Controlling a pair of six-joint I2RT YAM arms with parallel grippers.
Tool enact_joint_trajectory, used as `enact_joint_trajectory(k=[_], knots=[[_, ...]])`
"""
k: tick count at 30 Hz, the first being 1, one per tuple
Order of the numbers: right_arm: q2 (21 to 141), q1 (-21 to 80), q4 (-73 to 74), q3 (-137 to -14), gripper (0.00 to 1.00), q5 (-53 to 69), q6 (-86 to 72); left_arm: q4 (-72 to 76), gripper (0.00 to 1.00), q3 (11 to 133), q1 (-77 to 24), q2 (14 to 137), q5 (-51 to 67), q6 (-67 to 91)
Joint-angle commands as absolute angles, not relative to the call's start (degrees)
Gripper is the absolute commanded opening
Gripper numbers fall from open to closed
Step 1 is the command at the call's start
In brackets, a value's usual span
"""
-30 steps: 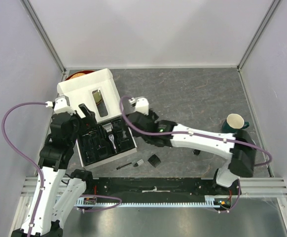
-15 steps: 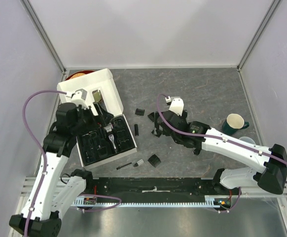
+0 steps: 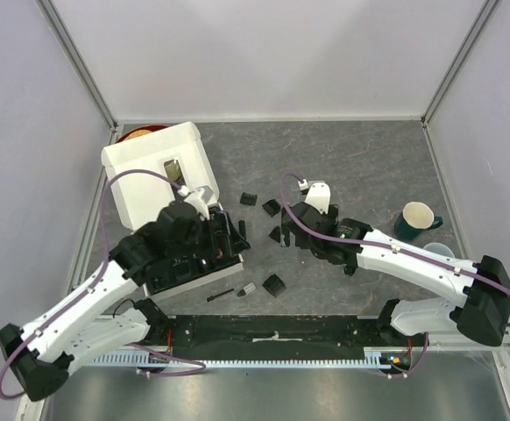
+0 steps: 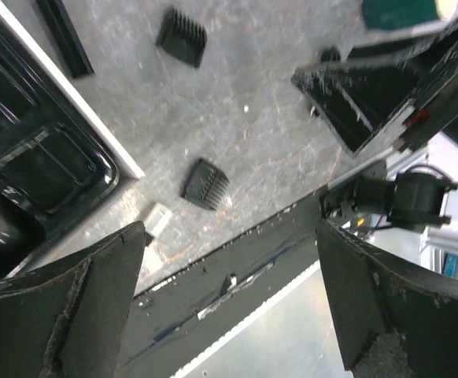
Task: Sort the hair-cutting tools
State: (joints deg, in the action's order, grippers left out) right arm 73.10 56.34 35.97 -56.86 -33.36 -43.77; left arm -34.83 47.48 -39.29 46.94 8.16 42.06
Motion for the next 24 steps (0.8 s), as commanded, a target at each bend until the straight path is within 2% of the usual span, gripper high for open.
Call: enact_joint_trajectory(k=[1, 6, 7, 12, 19, 24], knots=[[71.9, 55.64, 36.74, -55.29, 0.98, -32.17, -45.35, -32.43, 0.95, 46.58, -49.18, 50.87, 0.19, 49.57], [71.28, 55.11, 36.74, -54.32, 0.98, -31.38, -45.0, -32.08, 0.89, 46.76, -60.36, 57.47, -7.73, 45.19], [71.02, 55.02, 36.74, -54.23, 0.98, -31.12, -44.83, -31.82, 0.82, 46.76, -63.25, 58.44, -8.52, 43.61], [69.35, 53.79, 36.74, -53.44, 0.98, -30.32, -44.47, -31.9, 0.73, 47.11, -66.8, 65.56, -8.61, 37.88], [68.73, 53.17, 36.3, -52.91, 0.97, -27.96, -43.51, -35.24, 0.73, 46.41, -66.8, 66.97, -16.42, 46.65], [69.87, 53.26, 27.26, -50.98, 0.79, -4.99, -26.75, -40.15, 0.73, 45.97, -66.8, 63.2, -20.46, 54.92]])
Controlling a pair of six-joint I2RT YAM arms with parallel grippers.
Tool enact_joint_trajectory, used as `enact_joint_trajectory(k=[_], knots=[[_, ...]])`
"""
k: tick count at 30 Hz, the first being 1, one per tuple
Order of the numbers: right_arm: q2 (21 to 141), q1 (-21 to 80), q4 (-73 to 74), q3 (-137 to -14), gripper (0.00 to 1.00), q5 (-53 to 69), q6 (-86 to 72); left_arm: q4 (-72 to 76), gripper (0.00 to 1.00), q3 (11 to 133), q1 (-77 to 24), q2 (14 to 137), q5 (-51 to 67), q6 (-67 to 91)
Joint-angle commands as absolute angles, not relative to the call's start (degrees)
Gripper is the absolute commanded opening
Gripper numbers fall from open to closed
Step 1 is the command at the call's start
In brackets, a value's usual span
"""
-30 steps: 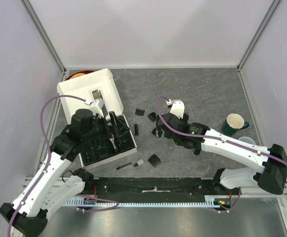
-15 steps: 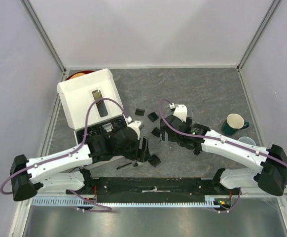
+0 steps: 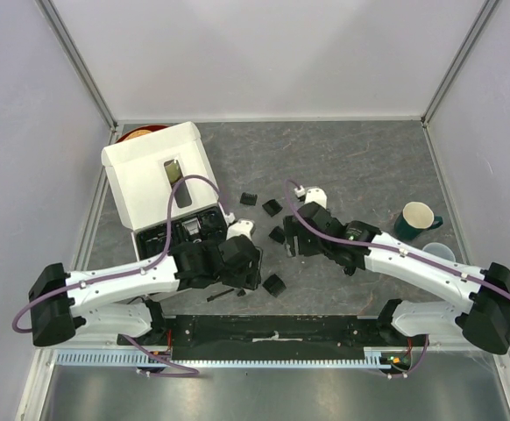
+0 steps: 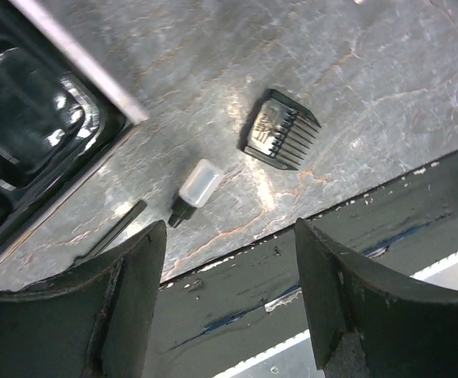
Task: Sort the hair-cutting tools
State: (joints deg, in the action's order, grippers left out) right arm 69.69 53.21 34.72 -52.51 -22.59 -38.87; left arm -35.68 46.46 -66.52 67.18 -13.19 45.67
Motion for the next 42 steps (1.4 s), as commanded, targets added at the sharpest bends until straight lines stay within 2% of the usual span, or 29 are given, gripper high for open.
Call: enact_joint_trajectory(k=[1, 3, 6, 10, 17, 25, 33, 36, 42], knots=[[69.87, 53.61, 26.2, -50.63, 0.77, -2.31, -25.41, -43.91, 0.73, 46.05, -66.71, 60.32, -23.87, 56.5], [70.05, 55.45, 23.21, -50.1, 0.76, 2.7, -22.08, -47.18, 0.74, 46.76, -66.45, 56.8, -28.36, 60.19], [71.53, 60.37, 20.75, -50.88, 0.79, 3.25, -19.43, -52.98, 0.74, 47.46, -62.42, 50.29, -29.53, 62.66], [76.89, 65.21, 19.42, -52.82, 0.81, 2.37, -17.58, -58.96, 0.76, 47.9, -50.31, 44.83, -29.62, 60.66], [84.63, 74.87, 18.19, -54.67, 0.86, -0.95, -8.63, -61.53, 0.86, 49.22, -36.75, 42.1, -30.94, 54.59], [93.42, 78.66, 20.39, -61.43, 0.87, -6.68, -0.89, -51.08, 0.87, 49.66, -20.16, 45.96, -19.7, 42.12], [100.63, 78.66, 24.69, -67.32, 0.86, -8.7, 4.22, -46.67, 0.87, 48.61, -8.72, 48.16, -9.67, 36.92], [101.77, 78.14, 26.01, -67.85, 0.85, -6.77, 4.57, -46.06, 0.88, 47.99, -5.81, 47.64, -8.35, 36.13], [103.8, 74.89, 27.77, -67.94, 0.71, -4.57, 3.96, -45.44, 0.88, 47.11, -2.03, 45.97, -7.38, 35.6]])
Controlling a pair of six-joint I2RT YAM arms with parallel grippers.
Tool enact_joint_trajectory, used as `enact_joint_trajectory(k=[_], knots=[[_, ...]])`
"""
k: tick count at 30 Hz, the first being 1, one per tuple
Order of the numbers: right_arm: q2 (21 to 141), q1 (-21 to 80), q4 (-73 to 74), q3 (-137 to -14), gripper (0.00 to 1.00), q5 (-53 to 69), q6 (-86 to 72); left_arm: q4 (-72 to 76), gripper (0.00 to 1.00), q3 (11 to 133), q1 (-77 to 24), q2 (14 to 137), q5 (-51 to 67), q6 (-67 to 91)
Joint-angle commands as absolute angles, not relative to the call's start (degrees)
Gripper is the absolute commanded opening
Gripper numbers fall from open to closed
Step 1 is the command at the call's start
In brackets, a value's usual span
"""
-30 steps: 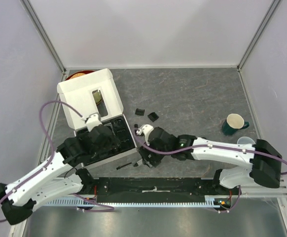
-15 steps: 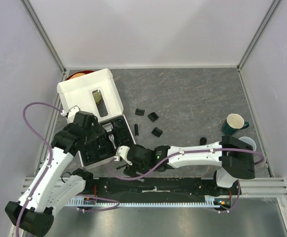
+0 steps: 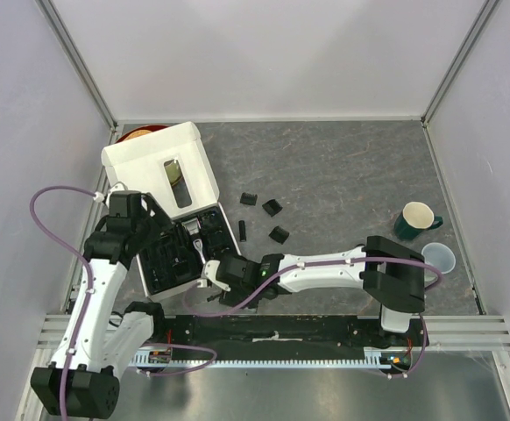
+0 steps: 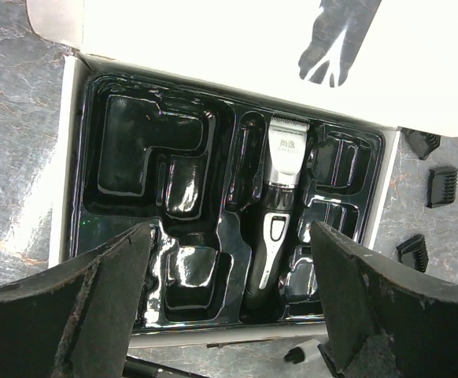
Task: Sort the hair-cutting tools
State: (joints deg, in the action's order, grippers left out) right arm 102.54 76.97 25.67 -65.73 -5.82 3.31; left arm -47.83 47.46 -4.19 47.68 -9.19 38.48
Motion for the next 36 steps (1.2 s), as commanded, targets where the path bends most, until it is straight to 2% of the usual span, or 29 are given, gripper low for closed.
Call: enact_joint_trajectory(k=[1, 13, 26, 29, 36], knots=[[103.97, 74.36, 27.86, -67.77, 0.69, -4.48, 4.13, -45.44, 0.89, 47.02, -1.76, 45.71, -7.47, 35.51], [105.38, 72.07, 27.69, -68.38, 0.51, -3.6, 2.38, -47.63, 0.91, 46.93, 2.55, 42.54, -11.95, 35.86], [109.77, 71.98, 26.54, -73.12, 0.49, -11.51, -10.09, -51.33, 0.93, 46.93, 6.06, 39.11, -16.87, 38.84], [110.21, 71.89, 27.16, -73.74, 0.43, -12.21, -11.77, -51.77, 0.93, 46.41, 6.24, 40.08, -16.26, 40.16], [109.69, 71.63, 30.14, -74.88, 0.25, -11.87, -13.62, -52.47, 0.93, 44.83, 6.24, 39.82, -17.48, 44.38]])
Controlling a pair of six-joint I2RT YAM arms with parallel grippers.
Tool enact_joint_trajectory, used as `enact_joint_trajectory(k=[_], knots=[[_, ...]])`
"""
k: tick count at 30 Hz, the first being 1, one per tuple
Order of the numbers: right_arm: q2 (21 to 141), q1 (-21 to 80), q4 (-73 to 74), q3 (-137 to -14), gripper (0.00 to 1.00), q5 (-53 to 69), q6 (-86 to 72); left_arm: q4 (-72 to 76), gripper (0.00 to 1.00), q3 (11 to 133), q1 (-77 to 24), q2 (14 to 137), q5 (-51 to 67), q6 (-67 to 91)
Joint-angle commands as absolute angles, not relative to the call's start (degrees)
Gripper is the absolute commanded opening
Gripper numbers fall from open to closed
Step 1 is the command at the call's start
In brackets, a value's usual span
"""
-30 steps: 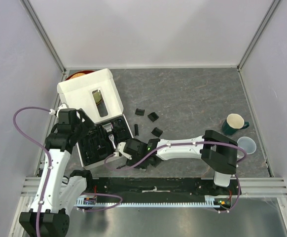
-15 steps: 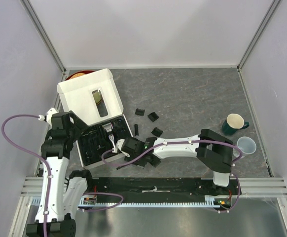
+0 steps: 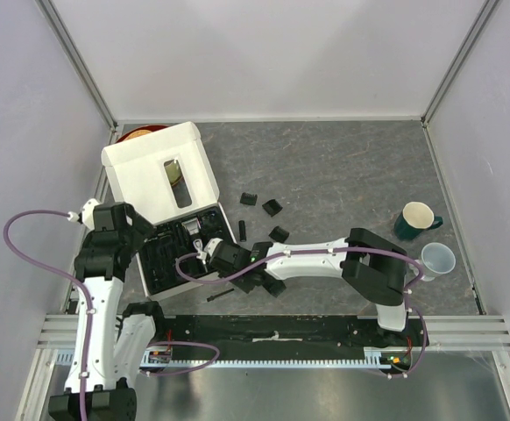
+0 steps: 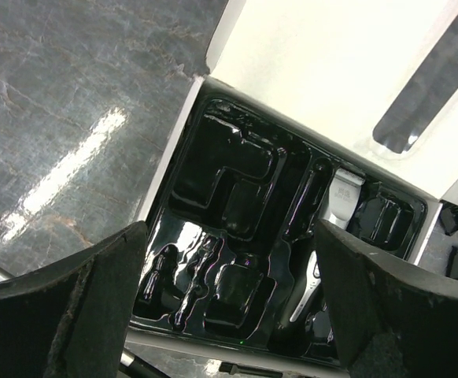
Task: Sort the hair-cutting tools
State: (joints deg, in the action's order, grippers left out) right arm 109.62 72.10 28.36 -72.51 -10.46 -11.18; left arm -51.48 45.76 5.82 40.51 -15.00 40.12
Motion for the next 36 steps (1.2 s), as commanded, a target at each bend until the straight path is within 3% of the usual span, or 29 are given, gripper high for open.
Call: enact_joint_trajectory(k=[1, 17, 24, 29, 36], knots=[[109.43, 71.72, 30.49, -75.06, 0.23, -11.52, -13.62, -52.56, 0.93, 44.65, 6.24, 39.29, -18.19, 44.56], [92.38, 66.45, 30.76, -76.82, 0.21, -7.39, -14.85, -49.22, 0.92, 41.4, 6.24, 46.4, -17.4, 46.93], [87.11, 63.9, 30.23, -76.55, 0.22, -3.69, -13.89, -40.53, 0.93, 33.5, 6.24, 49.57, -19.42, 47.81], [86.13, 63.54, 30.24, -76.03, 0.23, -3.6, -13.89, -36.66, 0.95, 30.59, 6.24, 47.99, -15.04, 46.41], [88.93, 63.46, 29.53, -77.87, 0.22, -3.78, -17.66, -33.4, 0.85, 27.34, 6.24, 42.29, -4.23, 46.05]])
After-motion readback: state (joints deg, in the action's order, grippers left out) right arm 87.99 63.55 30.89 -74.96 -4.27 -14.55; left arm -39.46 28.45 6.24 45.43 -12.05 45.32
